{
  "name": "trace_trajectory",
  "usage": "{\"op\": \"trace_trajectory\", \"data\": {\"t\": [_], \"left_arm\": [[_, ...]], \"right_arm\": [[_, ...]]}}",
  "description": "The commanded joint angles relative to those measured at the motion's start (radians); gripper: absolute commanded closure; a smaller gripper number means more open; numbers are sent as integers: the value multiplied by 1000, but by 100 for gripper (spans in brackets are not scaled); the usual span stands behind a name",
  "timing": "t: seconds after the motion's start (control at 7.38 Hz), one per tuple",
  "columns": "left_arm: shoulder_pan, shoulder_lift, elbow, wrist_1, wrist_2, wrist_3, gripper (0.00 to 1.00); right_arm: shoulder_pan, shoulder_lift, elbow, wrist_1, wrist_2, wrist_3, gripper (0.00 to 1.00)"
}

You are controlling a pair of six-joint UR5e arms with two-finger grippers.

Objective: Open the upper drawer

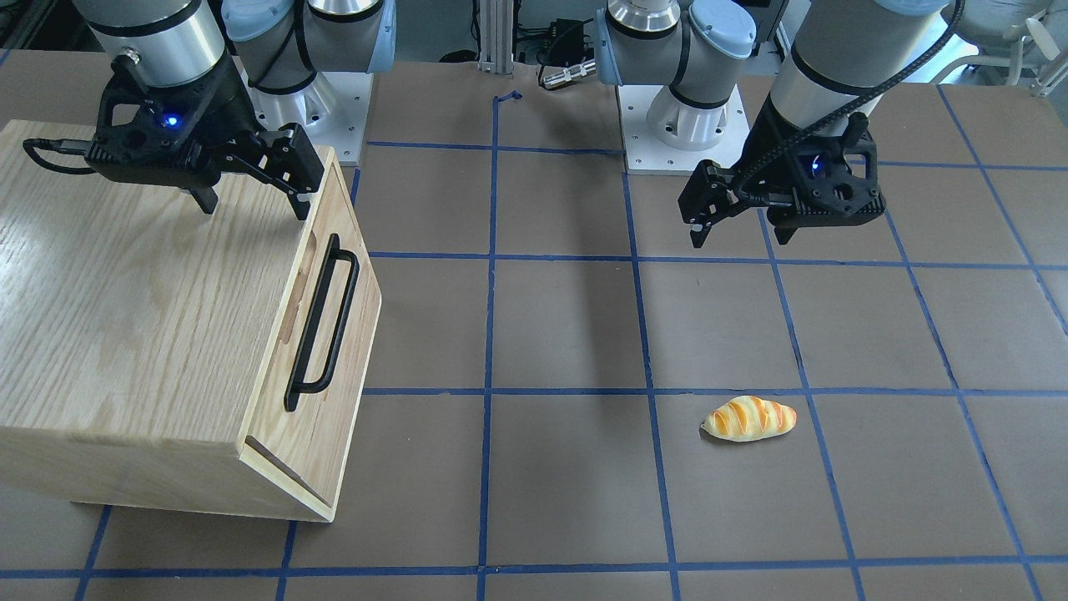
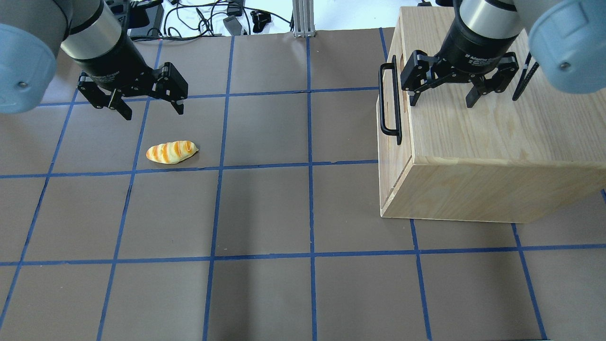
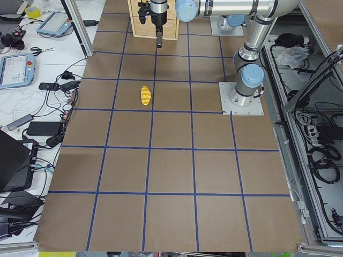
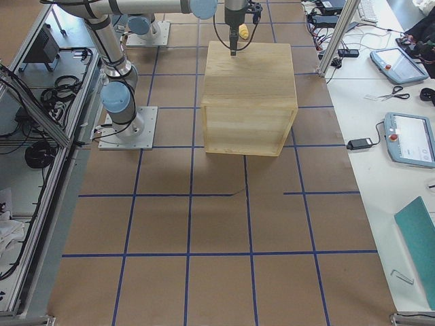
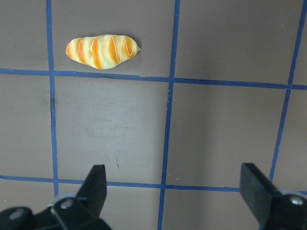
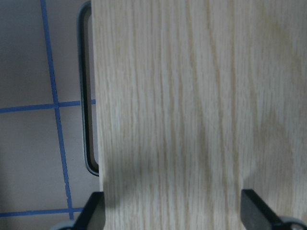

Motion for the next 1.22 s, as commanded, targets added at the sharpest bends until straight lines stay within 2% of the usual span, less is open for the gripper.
{"op": "trace_trajectory", "data": {"t": [0.0,0.81,0.95,1.08], "left_arm": [[6,0,0,-7,2,6,0],[43,-35,6,28,-7,-2,0],[31,-44,11,87,-31,-13,0],[17,-47,14,96,-120,-39,0]], "right_arm": [[0,0,0,0,-1,0,0],[0,0,0,0,0,0,0],[0,0,0,0,-1,0,0],[0,0,0,0,0,0,0]]}}
